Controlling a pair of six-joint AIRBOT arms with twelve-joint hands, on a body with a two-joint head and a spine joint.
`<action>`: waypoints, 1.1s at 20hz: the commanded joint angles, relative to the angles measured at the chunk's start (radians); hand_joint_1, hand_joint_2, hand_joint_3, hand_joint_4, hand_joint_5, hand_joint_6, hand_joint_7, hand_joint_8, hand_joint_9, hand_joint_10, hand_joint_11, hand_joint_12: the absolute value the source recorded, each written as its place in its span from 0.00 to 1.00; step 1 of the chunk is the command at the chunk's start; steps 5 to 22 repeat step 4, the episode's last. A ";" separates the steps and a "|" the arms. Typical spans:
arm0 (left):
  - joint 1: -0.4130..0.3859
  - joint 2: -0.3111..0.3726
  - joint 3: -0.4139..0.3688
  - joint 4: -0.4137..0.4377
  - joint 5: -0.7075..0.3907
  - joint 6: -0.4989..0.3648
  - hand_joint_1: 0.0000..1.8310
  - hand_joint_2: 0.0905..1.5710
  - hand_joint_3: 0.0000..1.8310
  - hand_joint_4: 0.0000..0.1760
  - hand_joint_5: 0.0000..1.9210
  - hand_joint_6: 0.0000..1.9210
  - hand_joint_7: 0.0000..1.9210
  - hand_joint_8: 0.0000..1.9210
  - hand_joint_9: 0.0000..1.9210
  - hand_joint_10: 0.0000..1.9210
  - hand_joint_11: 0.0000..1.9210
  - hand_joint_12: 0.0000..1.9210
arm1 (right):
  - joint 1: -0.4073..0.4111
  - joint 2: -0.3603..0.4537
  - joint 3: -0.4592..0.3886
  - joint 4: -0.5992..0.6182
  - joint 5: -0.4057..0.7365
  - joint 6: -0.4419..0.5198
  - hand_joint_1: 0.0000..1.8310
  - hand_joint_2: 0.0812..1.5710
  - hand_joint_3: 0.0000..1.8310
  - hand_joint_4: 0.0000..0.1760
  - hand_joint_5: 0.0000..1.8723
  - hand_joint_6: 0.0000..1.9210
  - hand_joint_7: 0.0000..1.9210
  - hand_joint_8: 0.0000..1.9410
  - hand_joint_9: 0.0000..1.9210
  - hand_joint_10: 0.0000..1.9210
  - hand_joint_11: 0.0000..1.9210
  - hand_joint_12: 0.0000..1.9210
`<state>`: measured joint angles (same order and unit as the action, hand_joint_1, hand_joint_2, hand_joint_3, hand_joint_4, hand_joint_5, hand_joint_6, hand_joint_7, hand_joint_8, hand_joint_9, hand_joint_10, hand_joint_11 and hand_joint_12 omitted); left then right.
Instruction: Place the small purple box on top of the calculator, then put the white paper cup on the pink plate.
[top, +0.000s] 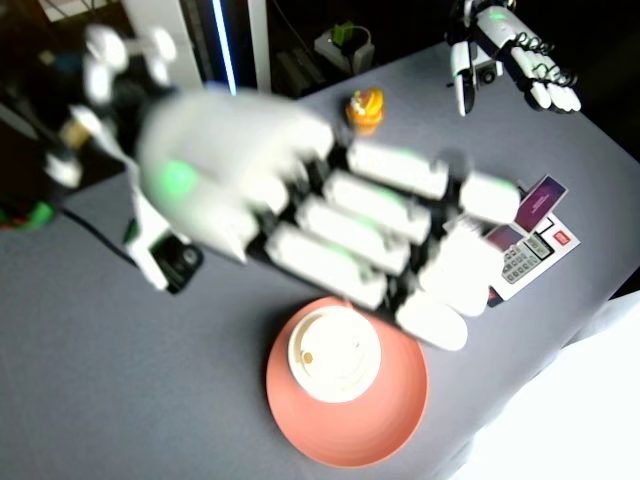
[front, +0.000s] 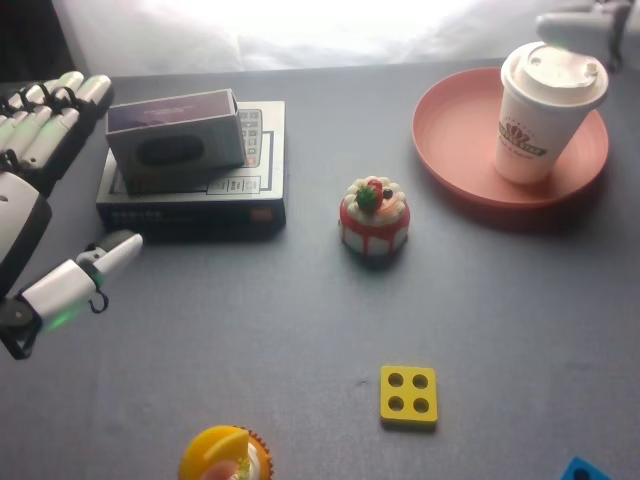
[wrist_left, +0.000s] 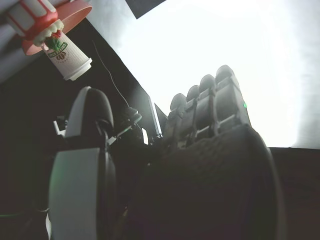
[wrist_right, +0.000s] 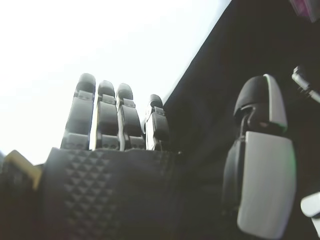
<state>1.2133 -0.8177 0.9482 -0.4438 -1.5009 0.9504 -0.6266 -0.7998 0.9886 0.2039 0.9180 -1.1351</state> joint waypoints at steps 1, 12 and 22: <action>-0.012 0.008 -0.005 0.029 -0.146 -0.002 0.39 0.82 0.00 0.00 0.00 0.00 0.00 0.00 0.00 0.00 0.00 0.04 | -0.002 0.007 -0.014 -0.021 0.206 0.006 0.36 0.62 0.00 0.56 0.00 0.00 0.00 0.00 0.00 0.00 0.00 0.00; -0.009 0.013 -0.013 0.029 -0.190 -0.002 0.36 0.84 0.01 0.00 0.00 0.00 0.00 0.00 0.00 0.00 0.00 0.00 | -0.130 0.064 -0.104 -0.047 0.426 0.019 0.30 0.68 0.02 0.27 0.00 0.00 0.00 0.00 0.00 0.00 0.01 0.01; -0.009 0.013 -0.013 0.029 -0.190 -0.002 0.36 0.84 0.01 0.00 0.00 0.00 0.00 0.00 0.00 0.00 0.00 0.00 | -0.130 0.064 -0.104 -0.047 0.426 0.019 0.30 0.68 0.02 0.27 0.00 0.00 0.00 0.00 0.00 0.00 0.01 0.01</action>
